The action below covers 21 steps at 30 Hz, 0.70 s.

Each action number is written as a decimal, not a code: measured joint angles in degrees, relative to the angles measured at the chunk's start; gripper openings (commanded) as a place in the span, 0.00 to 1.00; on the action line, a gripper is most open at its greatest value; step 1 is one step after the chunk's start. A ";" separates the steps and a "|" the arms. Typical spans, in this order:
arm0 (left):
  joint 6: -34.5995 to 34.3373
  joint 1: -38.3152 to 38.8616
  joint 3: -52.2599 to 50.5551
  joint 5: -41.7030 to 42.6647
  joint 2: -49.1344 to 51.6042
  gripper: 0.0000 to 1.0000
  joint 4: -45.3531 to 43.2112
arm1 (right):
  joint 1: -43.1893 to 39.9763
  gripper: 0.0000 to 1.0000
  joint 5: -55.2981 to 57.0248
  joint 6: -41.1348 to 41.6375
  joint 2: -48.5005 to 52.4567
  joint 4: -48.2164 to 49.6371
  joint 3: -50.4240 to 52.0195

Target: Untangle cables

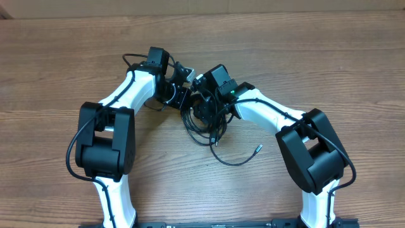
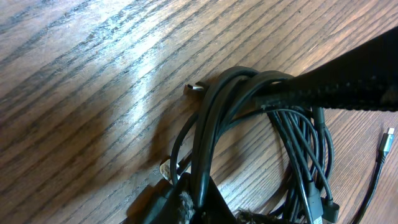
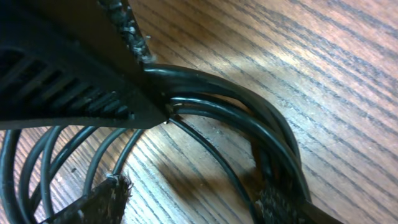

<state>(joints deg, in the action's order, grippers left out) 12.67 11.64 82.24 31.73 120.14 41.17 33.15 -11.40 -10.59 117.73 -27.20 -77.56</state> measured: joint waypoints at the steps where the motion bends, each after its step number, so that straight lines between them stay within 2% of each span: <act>1: 0.00 0.00 0.00 0.00 0.00 0.04 0.00 | 0.00 0.68 0.24 -0.17 0.00 0.00 0.00; 6: 0.00 0.00 0.00 0.00 0.00 0.04 0.00 | 0.00 0.68 0.90 -0.50 0.00 0.00 0.00; 10: 0.00 0.00 0.00 0.04 0.00 0.04 -0.02 | 0.00 0.72 1.31 -0.98 0.00 0.02 0.00; 21: 0.66 0.00 0.00 0.20 0.00 0.04 -0.02 | -0.04 0.72 2.25 -2.69 -0.52 -1.18 -0.07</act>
<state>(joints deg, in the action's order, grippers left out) 13.32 11.64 82.24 31.92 120.14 41.15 33.10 -9.15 -13.28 117.21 -28.38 -77.62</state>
